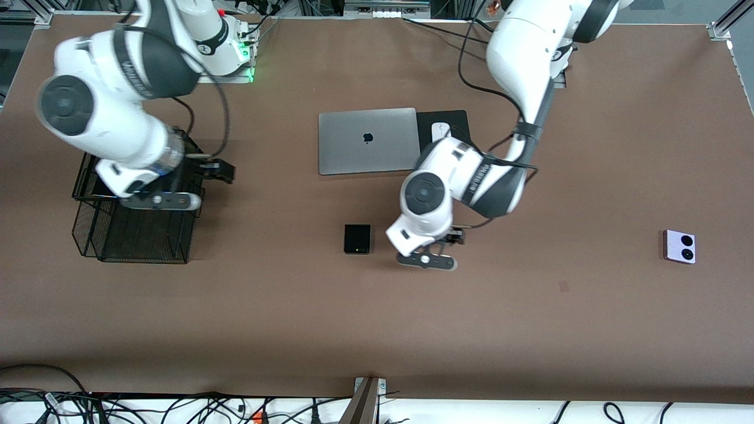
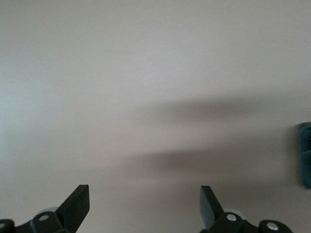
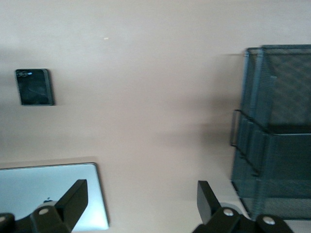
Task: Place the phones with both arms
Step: 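Grasp the flip phone with the right gripper while the left gripper reaches the white phone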
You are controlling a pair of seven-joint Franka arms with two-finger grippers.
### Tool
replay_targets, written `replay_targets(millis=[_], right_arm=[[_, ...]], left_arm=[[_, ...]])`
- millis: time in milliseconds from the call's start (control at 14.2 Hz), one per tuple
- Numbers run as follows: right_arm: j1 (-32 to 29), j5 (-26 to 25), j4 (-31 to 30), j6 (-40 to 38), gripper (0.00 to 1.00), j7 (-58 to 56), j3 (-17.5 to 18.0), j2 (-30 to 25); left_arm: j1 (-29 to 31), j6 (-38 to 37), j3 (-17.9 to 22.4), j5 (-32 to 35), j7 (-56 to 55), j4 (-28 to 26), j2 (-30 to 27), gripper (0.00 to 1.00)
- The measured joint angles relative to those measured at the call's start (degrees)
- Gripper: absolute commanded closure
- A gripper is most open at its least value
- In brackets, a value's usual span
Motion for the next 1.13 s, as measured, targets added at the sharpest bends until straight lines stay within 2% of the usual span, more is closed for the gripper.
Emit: replay_targets(millis=[141,282,423,634,845,1127], right_arm=[[2.9,0.0,4.3,1.3,0.01,3.6,0.3,4.4],[6.0,0.1,8.1,5.3,0.01,8.4,0.5,9.5],[8.5,0.1,11.6,9.3,0.01,15.1,0.6,15.0],[9.2,0.1,15.0,18.0,0.01,18.2,3.4,22.4],[9.5,0.1,17.4,27.3,0.01,18.9,6.8,29.6],[9.6,0.1,20.1,29.5,0.01,18.4,7.6,35.3]], left_arm=[[3.6,-0.2,0.3,0.9,4.1,-7.3,-5.6,0.0],[7.0,-0.2,0.4,4.8,7.4,-14.2,-11.0,0.0],[10.2,-0.2,0.5,6.4,13.5,-18.9,-14.7,0.0],[16.1,1.6,0.6,7.8,24.1,-23.0,-17.8,0.0],[23.7,8.0,0.8,8.1,34.5,-27.1,-19.7,0.0],[35.2,15.9,0.7,8.2,50.8,-29.8,-20.2,0.0]])
